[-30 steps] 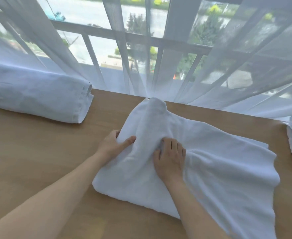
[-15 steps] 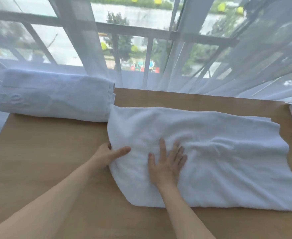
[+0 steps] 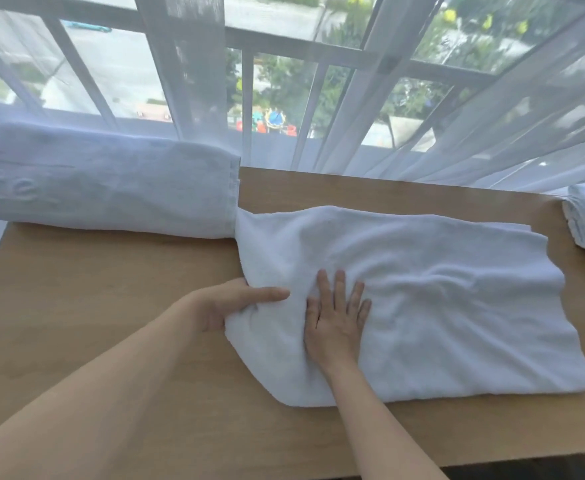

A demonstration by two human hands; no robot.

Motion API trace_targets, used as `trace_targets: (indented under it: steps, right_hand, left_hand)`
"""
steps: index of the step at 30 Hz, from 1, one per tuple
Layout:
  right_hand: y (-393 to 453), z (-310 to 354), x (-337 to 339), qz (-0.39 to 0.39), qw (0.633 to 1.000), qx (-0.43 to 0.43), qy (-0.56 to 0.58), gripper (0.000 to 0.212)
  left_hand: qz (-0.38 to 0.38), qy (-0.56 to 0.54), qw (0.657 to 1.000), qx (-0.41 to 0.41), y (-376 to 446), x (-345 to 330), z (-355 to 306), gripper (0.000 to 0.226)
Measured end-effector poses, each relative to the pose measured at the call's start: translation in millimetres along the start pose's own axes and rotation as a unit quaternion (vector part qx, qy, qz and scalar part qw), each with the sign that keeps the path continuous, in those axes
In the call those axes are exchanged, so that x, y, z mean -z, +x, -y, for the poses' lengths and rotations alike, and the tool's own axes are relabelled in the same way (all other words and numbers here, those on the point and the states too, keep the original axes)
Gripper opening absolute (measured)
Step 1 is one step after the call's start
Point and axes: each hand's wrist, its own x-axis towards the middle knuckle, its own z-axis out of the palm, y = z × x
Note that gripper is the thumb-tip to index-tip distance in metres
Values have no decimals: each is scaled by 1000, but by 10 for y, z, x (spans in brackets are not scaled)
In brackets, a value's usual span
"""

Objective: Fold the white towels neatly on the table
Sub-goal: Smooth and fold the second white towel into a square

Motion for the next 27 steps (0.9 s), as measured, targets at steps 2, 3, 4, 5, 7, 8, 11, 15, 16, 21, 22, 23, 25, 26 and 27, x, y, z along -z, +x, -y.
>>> trace_targets:
  steps: [2, 3, 4, 5, 7, 8, 11, 15, 16, 21, 22, 23, 25, 26, 27]
  right_hand:
    - [-1, 16, 12, 6, 1000, -10, 11, 58]
    - [1, 18, 20, 7, 1000, -12, 13, 58]
    - [2, 18, 27, 9, 1000, -12, 11, 58]
    - [3, 15, 35, 12, 1000, -11, 8, 58]
    - [-2, 1, 50, 13, 1000, -8, 1, 59]
    - [-6, -11, 55, 14, 1000, -6, -4, 59]
    - [-28, -65, 62, 16, 999, 2, -32, 59]
    - [-60, -118, 48, 5, 998, 20, -55, 60]
    - [-63, -125, 40, 1, 998, 22, -55, 60]
    - [-66, -159, 3, -9, 998, 28, -54, 61]
    - [-68, -181, 4, -10, 998, 29, -57, 60]
    - [-69, -211, 7, -11, 998, 31, -61, 60]
    - [-81, -286, 23, -14, 997, 26, -65, 60]
    - [-89, -331, 33, -16, 998, 19, -65, 59]
    - [-95, -381, 45, -18, 998, 9, -63, 59]
  left_hand:
    - [1, 19, 1000, -1, -38, -40, 19, 55]
    - [-10, 23, 1000, -18, -42, -56, 31, 50]
    - [-25, 20, 999, -39, -53, -68, 42, 47]
    - [-42, 14, 997, -56, -73, -72, 54, 49]
    - [-63, -4, 996, -63, -127, -38, 90, 60]
    - [-61, -12, 996, -57, -163, -13, 114, 62]
    - [-69, -1, 996, -52, -276, 82, 235, 56]
    - [-147, 77, 986, -26, -360, 208, 344, 54]
    - [-164, 93, 982, -20, -336, 223, 336, 55]
    - [-256, -56, 962, -72, 8, 236, 76, 65]
    - [-262, -107, 956, -80, 84, 227, 3, 64]
    - [-266, -131, 951, -91, 161, 212, -58, 59]
    - [-268, -137, 946, -120, 306, 142, -139, 43]
    - [-271, -140, 942, -136, 377, 91, -170, 38]
    - [-275, -143, 938, -153, 446, 44, -199, 34]
